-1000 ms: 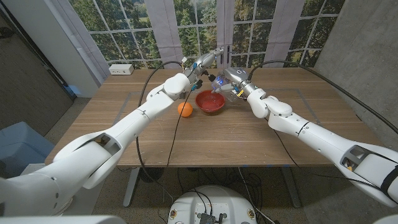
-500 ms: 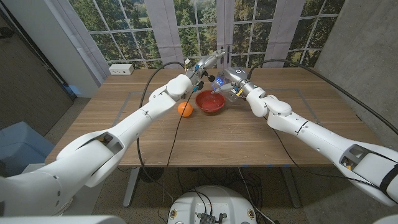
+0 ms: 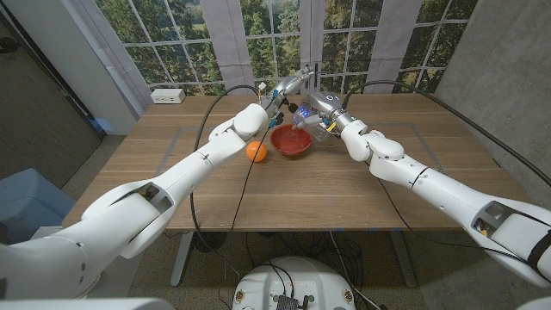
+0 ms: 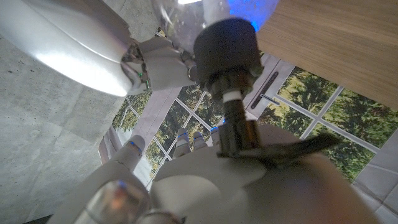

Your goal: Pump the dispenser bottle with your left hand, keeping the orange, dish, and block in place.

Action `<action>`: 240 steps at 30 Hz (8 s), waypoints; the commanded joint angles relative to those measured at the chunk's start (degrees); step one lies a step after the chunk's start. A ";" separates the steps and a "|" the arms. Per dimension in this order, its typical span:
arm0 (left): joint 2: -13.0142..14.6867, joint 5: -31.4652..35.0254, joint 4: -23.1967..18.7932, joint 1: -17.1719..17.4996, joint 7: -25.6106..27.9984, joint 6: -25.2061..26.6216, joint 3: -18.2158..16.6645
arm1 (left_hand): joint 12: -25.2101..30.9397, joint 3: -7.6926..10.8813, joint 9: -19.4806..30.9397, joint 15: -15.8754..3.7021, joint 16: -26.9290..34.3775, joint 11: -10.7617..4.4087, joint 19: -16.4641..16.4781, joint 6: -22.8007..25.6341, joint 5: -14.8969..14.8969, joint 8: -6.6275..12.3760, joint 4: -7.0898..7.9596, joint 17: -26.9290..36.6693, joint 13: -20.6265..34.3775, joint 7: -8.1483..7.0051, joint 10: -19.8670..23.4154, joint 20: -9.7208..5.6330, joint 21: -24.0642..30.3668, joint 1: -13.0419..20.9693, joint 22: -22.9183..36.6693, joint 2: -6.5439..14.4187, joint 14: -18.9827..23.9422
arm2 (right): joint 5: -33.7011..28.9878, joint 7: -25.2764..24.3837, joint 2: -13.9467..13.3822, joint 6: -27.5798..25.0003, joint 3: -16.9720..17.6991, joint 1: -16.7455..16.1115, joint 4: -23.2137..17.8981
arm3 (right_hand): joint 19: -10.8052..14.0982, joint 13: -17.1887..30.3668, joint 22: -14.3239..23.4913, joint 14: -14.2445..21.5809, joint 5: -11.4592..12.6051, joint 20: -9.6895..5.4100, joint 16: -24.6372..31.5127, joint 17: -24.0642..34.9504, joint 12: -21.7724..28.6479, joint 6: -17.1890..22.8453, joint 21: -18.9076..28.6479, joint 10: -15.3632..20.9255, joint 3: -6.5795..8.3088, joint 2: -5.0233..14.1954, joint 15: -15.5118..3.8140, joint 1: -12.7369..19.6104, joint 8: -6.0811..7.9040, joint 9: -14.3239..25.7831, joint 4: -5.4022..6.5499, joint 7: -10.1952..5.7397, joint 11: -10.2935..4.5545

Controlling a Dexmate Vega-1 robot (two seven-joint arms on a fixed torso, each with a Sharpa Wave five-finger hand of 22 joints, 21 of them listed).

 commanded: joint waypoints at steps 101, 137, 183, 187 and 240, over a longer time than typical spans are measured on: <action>-1.66 -0.23 4.42 0.04 -1.33 -5.87 0.28 | 0.21 -1.35 0.05 -2.37 0.37 0.59 -0.32 -1.71 0.67 0.16 -0.11 -0.05 0.09 0.46 -0.90 -1.80 0.62 0.32 0.12 1.65 -2.68 | -1.95 1.59 1.89 -2.48 -1.30 1.28 -0.38 | -1.39 0.85 -1.00 9.08 1.00 -9.02 0.10 3.55 -1.08 6.49 2.55 4.06 -2.66 17.60 -9.16 18.47 -0.27 0.02 0.38 -5.10 -2.93; 6.64 2.19 -12.93 7.97 6.69 -2.80 -7.66 | 0.52 -1.62 0.05 -1.70 0.66 0.62 0.33 -1.19 0.75 0.52 -0.35 -0.10 0.08 0.44 -0.20 -1.31 0.84 0.50 0.09 1.75 -1.57 | -4.04 0.11 0.73 -6.01 -0.56 -1.30 -4.42 | -1.61 1.07 -1.10 9.15 1.26 -9.04 -0.11 4.31 -1.42 6.54 2.97 4.17 -3.31 17.67 -9.16 18.72 -0.47 0.03 0.53 -5.18 -2.95; 14.95 -11.58 -24.53 23.38 11.66 7.19 -18.82 | 0.49 -1.96 0.05 -1.63 0.56 0.72 1.37 -0.91 0.82 0.50 -0.80 -0.12 0.08 0.45 0.17 -0.93 0.96 0.73 0.07 1.65 -0.90 | 1.51 -14.85 -2.00 -10.22 9.15 -10.82 -8.99 | -1.93 1.30 -1.20 9.34 1.64 -9.02 -0.58 5.12 -1.95 6.71 3.47 4.36 -4.24 17.85 -9.15 19.15 -0.74 0.06 0.74 -5.20 -3.01; 15.06 -11.80 -24.53 24.21 12.67 7.03 -19.17 | 0.46 -1.98 0.05 -1.58 0.53 0.92 1.40 -0.89 0.82 0.50 -0.83 -0.12 0.08 0.54 0.10 -0.93 0.95 0.75 0.07 1.65 -0.91 | 2.82 -16.31 -2.13 -10.64 10.24 -11.87 -8.97 | -1.94 1.28 -1.20 9.37 1.68 -9.02 -0.65 5.15 -1.98 6.65 3.52 4.47 -4.30 17.91 -9.16 19.21 -0.79 0.07 0.76 -5.23 -3.03; 17.66 -16.63 -28.51 30.92 15.42 6.64 -22.84 | 0.46 -2.07 0.07 -1.41 0.56 1.27 2.87 -0.34 0.88 0.63 -1.50 -0.17 0.09 0.91 0.23 -0.38 1.08 1.17 0.04 1.78 -0.04 | 0.21 -15.43 -4.06 -29.70 9.34 -16.20 -14.04 | -2.04 -4.76 -2.37 -3.75 -5.76 -5.69 -12.67 -3.30 -9.57 -6.53 -0.59 -10.81 -4.95 16.43 -9.07 13.54 -9.19 -2.01 2.19 -7.56 -4.63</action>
